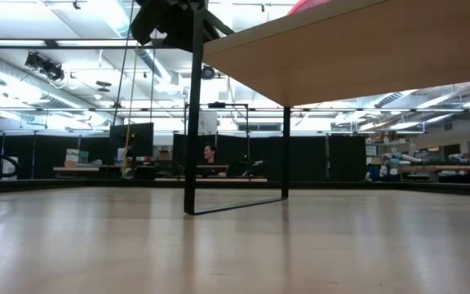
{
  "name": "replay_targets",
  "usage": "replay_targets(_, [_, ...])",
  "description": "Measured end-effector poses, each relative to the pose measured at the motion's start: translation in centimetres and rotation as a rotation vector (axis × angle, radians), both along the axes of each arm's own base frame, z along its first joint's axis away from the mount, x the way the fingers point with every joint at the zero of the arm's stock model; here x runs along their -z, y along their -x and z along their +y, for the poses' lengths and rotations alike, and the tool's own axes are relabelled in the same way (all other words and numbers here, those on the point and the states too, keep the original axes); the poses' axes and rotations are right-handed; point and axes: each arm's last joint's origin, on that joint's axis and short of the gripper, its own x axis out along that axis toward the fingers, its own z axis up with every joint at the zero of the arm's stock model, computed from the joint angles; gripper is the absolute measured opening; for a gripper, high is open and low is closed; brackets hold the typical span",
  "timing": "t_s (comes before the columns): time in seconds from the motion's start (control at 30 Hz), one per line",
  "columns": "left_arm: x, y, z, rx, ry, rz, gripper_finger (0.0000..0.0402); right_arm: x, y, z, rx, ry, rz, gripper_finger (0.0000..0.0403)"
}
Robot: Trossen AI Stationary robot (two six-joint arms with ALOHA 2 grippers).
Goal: Place and stack plates onto a shelf
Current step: Stack the transparent green plate on the transparent orange plate on the shelf
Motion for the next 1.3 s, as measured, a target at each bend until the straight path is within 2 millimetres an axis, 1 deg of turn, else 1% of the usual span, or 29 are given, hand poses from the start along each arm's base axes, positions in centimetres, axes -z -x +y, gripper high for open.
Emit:
replay_targets(0.17, [0.0,0.0,0.0,-0.001,0.002,0.000,0.0141,0.5,-0.5,1.2,-0.076,-0.078,0.090,0.0008])
replay_targets(0.37, [0.0,0.0,0.0,-0.002,0.003,-0.001,0.0141,1.1,-1.9,3.0,-0.157,-0.117,0.182,0.0008])
replay_targets(0.57, [0.0,0.0,0.0,-0.002,0.003,-0.001,0.0141,1.9,-3.2,5.2,-0.235,-0.129,0.283,0.0008])
replay_targets(0.77, [0.0,0.0,0.0,-0.002,0.003,-0.001,0.0141,2.7,-3.8,7.6,-0.294,-0.131,0.371,0.0009])
replay_targets(1.07, [0.0,0.0,0.0,-0.002,0.003,-0.001,0.0141,2.7,-4.4,10.9,-0.350,-0.137,0.341,0.0009])
replay_targets(1.3, [0.0,0.0,0.0,-0.002,0.003,-0.001,0.0141,3.8,-4.3,13.4,-0.439,-0.085,0.403,0.0009])
